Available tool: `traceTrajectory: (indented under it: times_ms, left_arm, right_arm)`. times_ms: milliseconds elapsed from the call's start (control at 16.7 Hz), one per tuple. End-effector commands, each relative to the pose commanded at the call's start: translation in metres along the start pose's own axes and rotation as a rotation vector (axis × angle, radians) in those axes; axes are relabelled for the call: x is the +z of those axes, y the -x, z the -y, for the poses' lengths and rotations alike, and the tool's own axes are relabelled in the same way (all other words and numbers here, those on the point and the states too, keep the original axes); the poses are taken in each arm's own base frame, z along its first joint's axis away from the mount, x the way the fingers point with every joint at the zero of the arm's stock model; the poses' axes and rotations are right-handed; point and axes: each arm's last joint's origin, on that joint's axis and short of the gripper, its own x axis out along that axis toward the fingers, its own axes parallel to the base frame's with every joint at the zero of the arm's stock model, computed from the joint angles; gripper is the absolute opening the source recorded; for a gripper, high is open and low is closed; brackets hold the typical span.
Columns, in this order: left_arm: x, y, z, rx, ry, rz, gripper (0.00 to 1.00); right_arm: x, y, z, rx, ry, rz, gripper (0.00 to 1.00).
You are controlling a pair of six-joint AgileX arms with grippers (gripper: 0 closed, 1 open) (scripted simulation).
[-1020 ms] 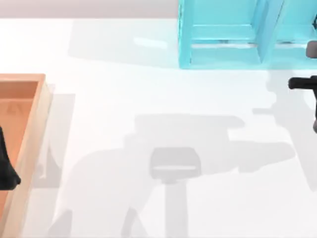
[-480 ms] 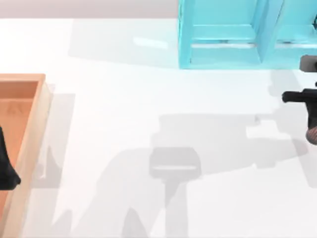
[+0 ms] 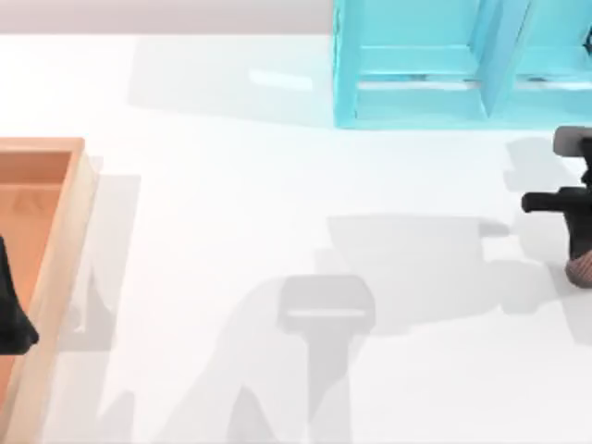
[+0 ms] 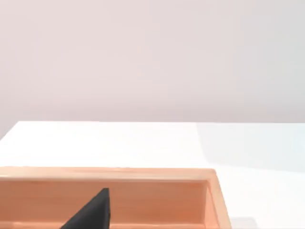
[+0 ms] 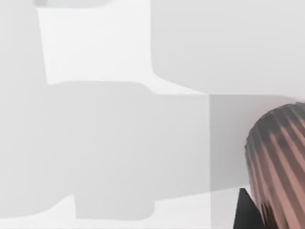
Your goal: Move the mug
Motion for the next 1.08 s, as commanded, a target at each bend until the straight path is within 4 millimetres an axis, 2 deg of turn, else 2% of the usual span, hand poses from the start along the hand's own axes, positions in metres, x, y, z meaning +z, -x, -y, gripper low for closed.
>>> traceTrajectory:
  times_ms: [720,1080]
  left_arm:
    - [0.0,0.0,0.0,0.0,0.0,0.0,1.0]
    - [0.0,0.0,0.0,0.0,0.0,0.0,1.0]
  right_arm:
    - [0.0,0.0,0.0,0.0,0.0,0.0,0.98]
    - [0.0,0.0,0.0,0.0,0.0,0.0,1.0]
